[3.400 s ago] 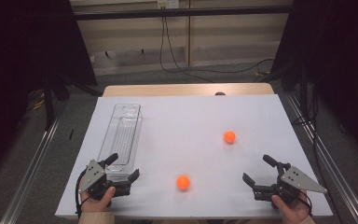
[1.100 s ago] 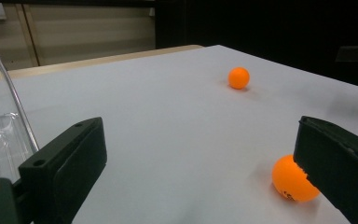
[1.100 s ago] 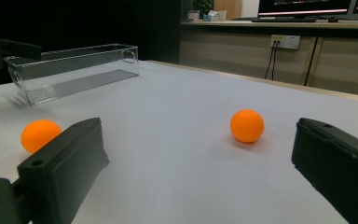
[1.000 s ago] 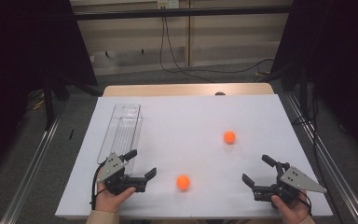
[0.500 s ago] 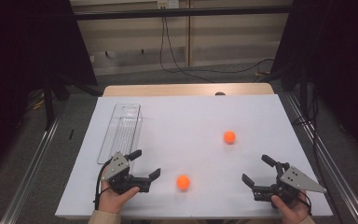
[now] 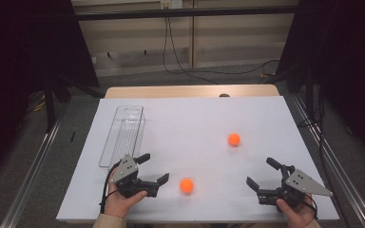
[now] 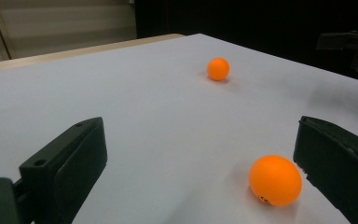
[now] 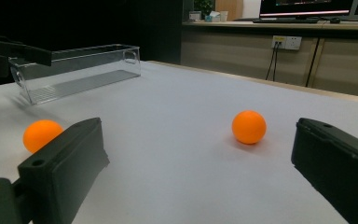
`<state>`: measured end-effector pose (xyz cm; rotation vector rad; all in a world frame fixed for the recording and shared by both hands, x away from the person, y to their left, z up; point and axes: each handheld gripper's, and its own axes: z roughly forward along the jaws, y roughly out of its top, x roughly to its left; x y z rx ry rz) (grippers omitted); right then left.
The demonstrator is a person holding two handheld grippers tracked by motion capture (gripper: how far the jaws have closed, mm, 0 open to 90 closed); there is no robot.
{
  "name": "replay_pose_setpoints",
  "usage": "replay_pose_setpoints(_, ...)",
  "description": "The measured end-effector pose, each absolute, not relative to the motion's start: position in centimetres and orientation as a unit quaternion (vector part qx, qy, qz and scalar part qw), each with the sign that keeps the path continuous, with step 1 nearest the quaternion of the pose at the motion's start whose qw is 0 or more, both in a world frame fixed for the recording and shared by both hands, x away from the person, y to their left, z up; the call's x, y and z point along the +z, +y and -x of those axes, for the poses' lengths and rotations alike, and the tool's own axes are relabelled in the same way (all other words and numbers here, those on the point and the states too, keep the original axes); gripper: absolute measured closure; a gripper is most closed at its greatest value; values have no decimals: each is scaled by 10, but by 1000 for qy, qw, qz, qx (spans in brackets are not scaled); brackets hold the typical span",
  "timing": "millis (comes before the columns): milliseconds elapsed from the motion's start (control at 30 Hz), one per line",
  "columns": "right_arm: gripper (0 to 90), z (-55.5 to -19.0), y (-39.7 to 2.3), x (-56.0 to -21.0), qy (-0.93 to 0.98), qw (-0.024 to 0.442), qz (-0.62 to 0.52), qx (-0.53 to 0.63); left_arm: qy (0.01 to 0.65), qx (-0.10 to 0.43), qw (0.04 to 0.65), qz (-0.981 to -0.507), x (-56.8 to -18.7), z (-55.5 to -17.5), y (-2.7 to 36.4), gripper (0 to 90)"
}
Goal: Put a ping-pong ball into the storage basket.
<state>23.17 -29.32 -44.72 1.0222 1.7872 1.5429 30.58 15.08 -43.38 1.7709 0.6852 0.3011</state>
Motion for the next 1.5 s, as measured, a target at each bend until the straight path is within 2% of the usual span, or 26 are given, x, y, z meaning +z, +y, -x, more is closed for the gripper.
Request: replay_pose_setpoints(1500, 20, -232, -292, -447, 666, 283, -381, 576, 262, 82, 549, -789, -438, -306, 118, 57)
